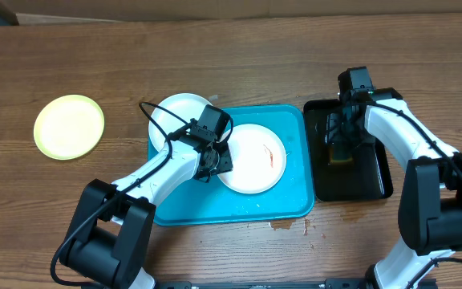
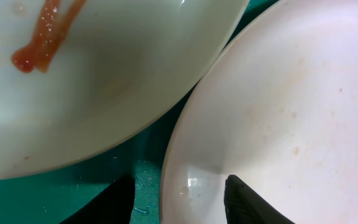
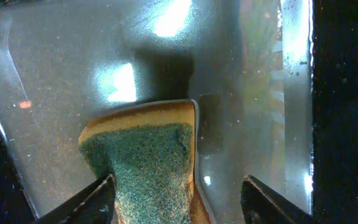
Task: Clean dirty plates on tray and stack at the side
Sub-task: 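Reach the right gripper into the black tray and grasp the sponge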
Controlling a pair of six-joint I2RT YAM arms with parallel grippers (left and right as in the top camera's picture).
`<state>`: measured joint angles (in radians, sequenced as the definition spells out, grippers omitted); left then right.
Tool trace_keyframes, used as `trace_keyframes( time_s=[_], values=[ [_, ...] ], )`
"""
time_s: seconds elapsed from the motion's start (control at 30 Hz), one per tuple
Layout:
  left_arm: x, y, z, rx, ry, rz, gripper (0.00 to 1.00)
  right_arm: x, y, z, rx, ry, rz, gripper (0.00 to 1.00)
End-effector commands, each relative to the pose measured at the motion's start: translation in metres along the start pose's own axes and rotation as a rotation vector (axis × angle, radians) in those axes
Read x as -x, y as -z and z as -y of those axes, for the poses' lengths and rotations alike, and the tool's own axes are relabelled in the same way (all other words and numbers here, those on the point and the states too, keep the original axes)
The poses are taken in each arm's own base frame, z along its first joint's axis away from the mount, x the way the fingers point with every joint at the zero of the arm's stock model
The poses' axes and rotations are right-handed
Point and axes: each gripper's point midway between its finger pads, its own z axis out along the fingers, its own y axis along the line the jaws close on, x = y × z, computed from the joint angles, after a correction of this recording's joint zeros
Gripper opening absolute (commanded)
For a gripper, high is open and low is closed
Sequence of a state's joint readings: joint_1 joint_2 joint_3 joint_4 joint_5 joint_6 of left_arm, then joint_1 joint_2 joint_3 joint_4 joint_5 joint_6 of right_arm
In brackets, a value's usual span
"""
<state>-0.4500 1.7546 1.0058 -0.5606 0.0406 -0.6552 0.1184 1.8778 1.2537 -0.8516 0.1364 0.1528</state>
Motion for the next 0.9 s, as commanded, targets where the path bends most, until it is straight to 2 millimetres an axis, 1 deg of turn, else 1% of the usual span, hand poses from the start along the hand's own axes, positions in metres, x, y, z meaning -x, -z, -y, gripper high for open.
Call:
trace_keyframes(
  time_s=[0.0,0.2,0.3,0.53,0.87],
  values=[
    [-0.004,-0.003,-0.001,0.005,-0.007,-0.014,0.49,0.004,0.005,-0.001,0.011,0.028,0.019,0.70],
    [-0.004,-0.003,-0.001,0.005,-0.007,-0.013,0.49,0.013,0.026,-0.006,0.038,0.028,0.011,0.70],
    [-0.004,-0.003,-0.001,0.005,-0.007,-0.013,0.50,0.011,0.027,-0.006,0.038,0.029,-0.001,0.71],
    [-0.004,-0.003,-0.001,0.005,-0.007,-0.013,0.51,-0.001,0.013,-0.004,0.033,0.031,-0.023,0.71],
    [-0.004,-0.003,-0.001,0.006,-0.008,-0.014,0.52,-0.002,-0.012,-0.004,0.029,0.024,0.038,0.72]
  ],
)
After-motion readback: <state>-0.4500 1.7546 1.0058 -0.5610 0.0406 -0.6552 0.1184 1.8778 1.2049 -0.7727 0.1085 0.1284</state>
